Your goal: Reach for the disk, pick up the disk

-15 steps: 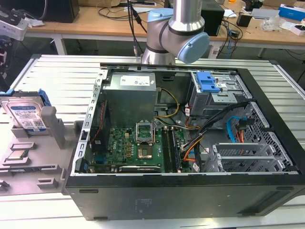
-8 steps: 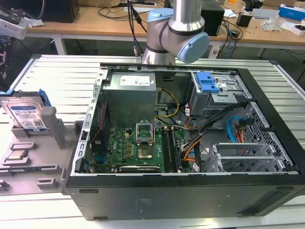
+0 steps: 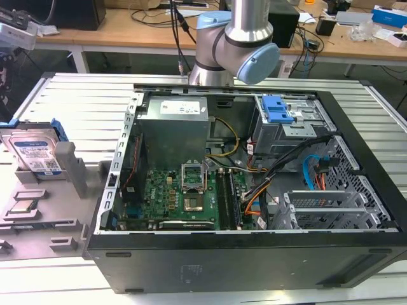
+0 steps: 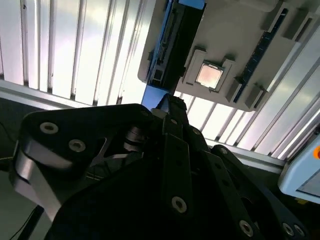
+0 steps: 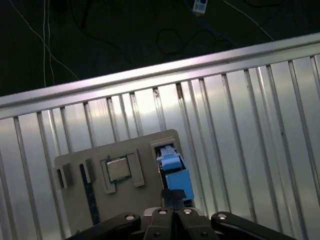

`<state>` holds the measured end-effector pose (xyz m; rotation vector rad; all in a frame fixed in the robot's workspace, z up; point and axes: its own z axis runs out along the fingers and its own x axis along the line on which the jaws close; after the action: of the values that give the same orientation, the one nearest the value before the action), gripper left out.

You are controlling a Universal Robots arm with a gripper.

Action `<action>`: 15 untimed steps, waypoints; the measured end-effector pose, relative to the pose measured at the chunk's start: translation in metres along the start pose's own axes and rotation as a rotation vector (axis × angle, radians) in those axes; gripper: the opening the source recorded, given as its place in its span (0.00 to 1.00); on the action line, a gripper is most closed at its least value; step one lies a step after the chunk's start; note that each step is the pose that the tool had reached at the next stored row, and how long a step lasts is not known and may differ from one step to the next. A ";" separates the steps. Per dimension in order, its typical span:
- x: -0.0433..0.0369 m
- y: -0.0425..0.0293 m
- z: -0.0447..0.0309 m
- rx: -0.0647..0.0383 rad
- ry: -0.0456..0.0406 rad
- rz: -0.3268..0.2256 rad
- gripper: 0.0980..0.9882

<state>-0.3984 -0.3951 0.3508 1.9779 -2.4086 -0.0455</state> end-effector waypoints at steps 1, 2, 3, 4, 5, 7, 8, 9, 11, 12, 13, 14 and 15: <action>0.0000 0.0000 0.0000 0.000 0.0004 -0.012 0.01; 0.0000 0.0000 0.0000 0.000 0.0007 -0.020 0.01; 0.0000 0.0000 0.0000 0.000 0.0009 -0.026 0.01; 0.0000 0.0000 0.0000 0.000 0.0013 -0.037 0.01; 0.0000 0.0000 0.0000 0.000 0.0016 -0.044 0.01; 0.0000 0.0000 0.0000 0.000 0.0026 -0.070 0.01; 0.0000 0.0000 0.0000 0.000 0.0030 -0.078 0.01; 0.0000 0.0000 0.0000 0.000 0.0032 -0.086 0.01; 0.0000 0.0000 0.0000 0.000 0.0040 -0.105 0.01; 0.0000 0.0000 0.0000 0.000 0.0043 -0.115 0.01; 0.0000 0.0000 0.0000 0.000 0.0048 -0.126 0.01; 0.0000 0.0000 0.0000 0.000 0.0052 -0.139 0.01; 0.0000 0.0000 0.0000 0.000 0.0056 -0.148 0.01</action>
<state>-0.3984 -0.3951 0.3508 2.1497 -2.2538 -0.0425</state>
